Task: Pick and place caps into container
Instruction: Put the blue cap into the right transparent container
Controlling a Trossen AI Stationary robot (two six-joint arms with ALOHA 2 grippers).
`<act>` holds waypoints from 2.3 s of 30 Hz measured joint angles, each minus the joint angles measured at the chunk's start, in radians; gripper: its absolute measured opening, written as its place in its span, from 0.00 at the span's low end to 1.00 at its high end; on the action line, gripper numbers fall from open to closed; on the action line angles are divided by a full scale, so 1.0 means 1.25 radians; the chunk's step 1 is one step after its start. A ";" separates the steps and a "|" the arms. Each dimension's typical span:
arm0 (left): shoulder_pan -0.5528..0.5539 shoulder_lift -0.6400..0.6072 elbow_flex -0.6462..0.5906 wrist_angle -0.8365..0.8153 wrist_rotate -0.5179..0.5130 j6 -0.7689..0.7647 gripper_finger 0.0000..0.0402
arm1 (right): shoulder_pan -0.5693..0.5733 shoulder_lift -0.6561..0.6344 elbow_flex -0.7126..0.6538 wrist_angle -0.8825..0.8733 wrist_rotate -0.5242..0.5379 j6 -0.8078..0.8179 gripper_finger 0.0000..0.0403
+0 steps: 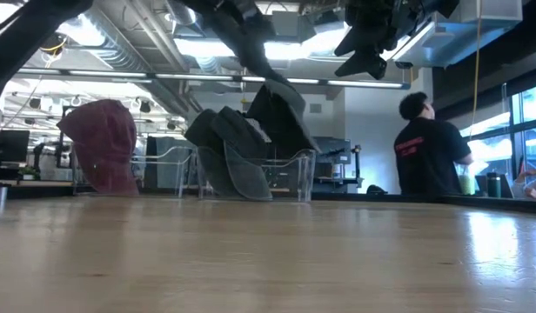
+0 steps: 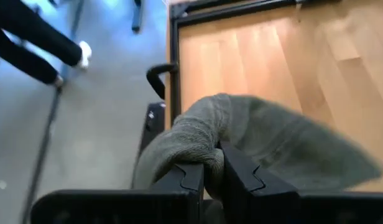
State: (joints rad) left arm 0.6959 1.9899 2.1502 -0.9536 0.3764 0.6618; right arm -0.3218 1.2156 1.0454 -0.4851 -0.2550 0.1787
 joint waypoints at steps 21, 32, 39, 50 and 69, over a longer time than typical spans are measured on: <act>-0.016 -0.022 0.000 -0.053 0.000 0.239 0.06 | 0.000 0.000 0.000 -0.005 0.001 0.029 0.58; -0.045 0.007 0.000 -0.130 -0.106 0.443 0.06 | 0.004 0.000 0.000 -0.005 0.001 0.045 0.58; -0.038 0.010 0.000 -0.150 -0.182 0.454 0.06 | 0.016 0.000 0.000 -0.005 0.000 0.044 0.58; -0.060 0.010 0.000 -0.134 -0.181 0.417 0.08 | 0.020 0.000 0.000 -0.006 0.002 0.045 0.58; -0.063 0.010 0.000 -0.135 -0.197 0.226 0.17 | 0.025 0.000 0.000 -0.031 0.000 0.063 0.58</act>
State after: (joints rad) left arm 0.6170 2.0022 2.1498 -1.1225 0.1306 0.9443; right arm -0.2901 1.2156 1.0454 -0.5236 -0.2544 0.2569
